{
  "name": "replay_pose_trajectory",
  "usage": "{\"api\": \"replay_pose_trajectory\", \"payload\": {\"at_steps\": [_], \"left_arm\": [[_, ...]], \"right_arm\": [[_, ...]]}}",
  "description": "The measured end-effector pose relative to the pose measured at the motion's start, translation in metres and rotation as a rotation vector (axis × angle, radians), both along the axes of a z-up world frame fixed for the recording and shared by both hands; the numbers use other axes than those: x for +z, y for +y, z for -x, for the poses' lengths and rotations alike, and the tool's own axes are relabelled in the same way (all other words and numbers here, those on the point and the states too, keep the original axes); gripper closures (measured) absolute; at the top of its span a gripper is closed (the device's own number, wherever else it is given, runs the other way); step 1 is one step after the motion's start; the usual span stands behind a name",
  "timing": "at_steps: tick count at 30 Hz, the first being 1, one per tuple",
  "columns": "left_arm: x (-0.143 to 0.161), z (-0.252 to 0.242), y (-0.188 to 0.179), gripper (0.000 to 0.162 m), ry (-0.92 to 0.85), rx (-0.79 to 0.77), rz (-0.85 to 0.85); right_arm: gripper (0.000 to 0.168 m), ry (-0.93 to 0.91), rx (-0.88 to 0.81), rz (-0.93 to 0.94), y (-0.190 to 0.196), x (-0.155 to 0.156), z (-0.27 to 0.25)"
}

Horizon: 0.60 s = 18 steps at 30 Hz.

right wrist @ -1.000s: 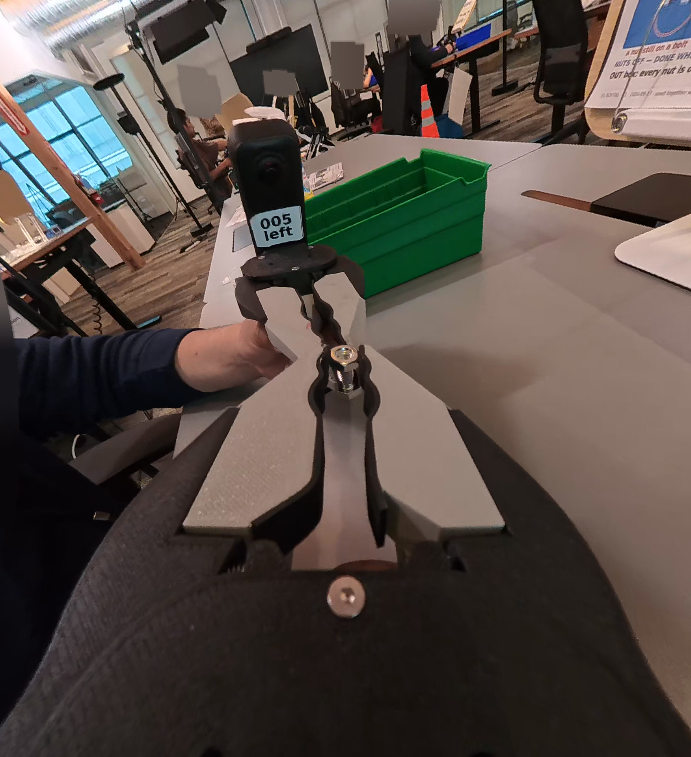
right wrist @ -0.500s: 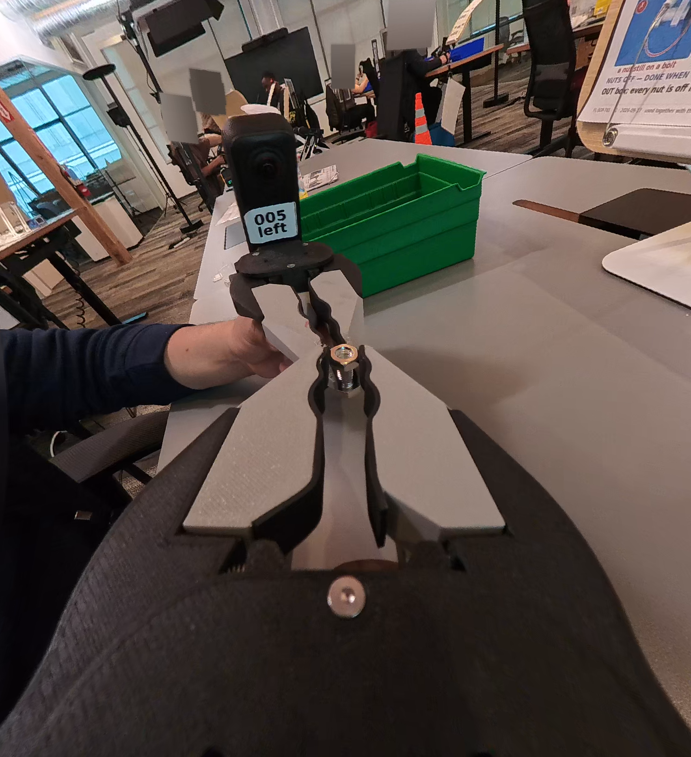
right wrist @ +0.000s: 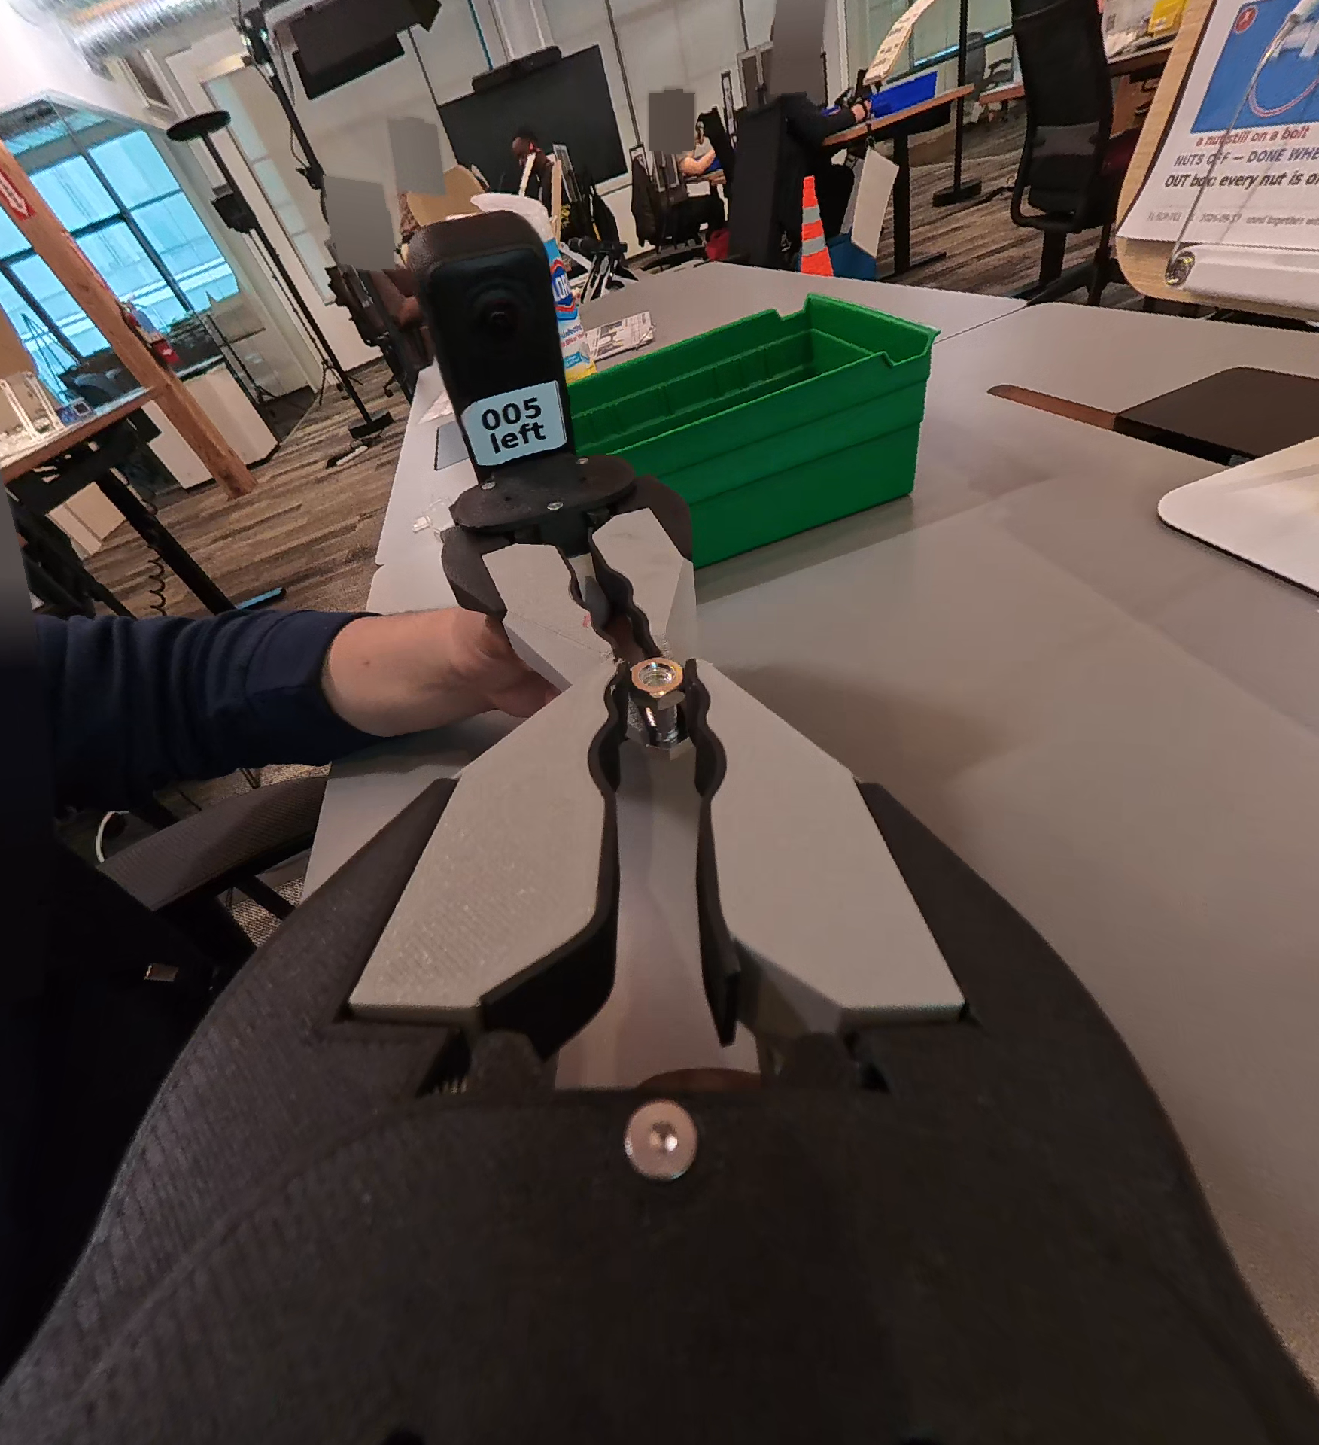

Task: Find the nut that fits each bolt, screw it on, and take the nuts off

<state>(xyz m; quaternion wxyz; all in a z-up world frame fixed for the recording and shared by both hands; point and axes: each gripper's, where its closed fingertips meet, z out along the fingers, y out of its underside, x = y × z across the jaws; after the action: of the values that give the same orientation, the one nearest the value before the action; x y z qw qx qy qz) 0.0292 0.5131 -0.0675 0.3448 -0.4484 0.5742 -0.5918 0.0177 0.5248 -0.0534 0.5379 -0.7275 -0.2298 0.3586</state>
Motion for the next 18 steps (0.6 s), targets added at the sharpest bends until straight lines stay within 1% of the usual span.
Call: {"api": "replay_pose_trajectory", "payload": {"at_steps": [13, 18], "left_arm": [[-0.0010, 0.0003, -0.0017, 0.157, -0.015, 0.009, -0.076], [-0.0005, 0.0004, -0.0021, 0.157, -0.018, 0.007, -0.075]], "right_arm": [[0.157, -0.020, 0.004, -0.015, -0.0030, -0.0007, 0.0011], [0.157, -0.020, 0.006, -0.022, -0.0037, 0.0000, 0.0013]]}}
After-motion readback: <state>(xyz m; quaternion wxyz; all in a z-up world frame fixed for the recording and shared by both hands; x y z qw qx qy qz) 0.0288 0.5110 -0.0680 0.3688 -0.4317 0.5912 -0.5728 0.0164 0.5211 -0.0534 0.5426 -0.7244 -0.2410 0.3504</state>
